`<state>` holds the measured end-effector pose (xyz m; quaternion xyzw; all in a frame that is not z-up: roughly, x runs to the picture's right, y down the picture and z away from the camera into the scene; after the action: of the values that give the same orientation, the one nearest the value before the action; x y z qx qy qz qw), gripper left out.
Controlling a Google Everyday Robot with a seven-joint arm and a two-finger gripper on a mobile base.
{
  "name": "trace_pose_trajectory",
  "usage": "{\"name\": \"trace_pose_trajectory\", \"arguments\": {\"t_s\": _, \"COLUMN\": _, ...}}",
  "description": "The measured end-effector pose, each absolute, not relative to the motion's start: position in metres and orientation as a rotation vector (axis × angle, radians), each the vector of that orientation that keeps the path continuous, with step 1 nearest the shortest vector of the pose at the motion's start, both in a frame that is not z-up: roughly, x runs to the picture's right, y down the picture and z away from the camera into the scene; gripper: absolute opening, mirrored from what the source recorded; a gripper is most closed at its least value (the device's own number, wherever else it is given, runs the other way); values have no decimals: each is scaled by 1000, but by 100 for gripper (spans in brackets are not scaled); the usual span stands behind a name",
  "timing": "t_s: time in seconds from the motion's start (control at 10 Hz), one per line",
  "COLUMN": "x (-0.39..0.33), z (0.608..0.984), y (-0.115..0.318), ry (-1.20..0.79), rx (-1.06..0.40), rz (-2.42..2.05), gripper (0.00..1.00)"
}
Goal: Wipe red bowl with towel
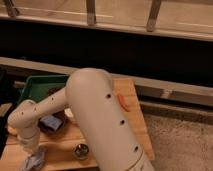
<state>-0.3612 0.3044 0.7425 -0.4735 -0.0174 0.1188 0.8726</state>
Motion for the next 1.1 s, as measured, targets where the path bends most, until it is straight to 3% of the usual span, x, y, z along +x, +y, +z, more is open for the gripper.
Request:
{"name": "trace_pose_trajectory", "arguments": {"t_s": 0.6, "x": -338, "z": 691, "y": 213, "ry": 45, "rx": -823, "rz": 274, "gripper": 0}}
{"name": "trace_pose_trajectory", "arguments": {"t_s": 1.1, "x": -249, "z": 707, "y": 156, "ry": 220, "rx": -765, "rz": 445, "gripper": 0}}
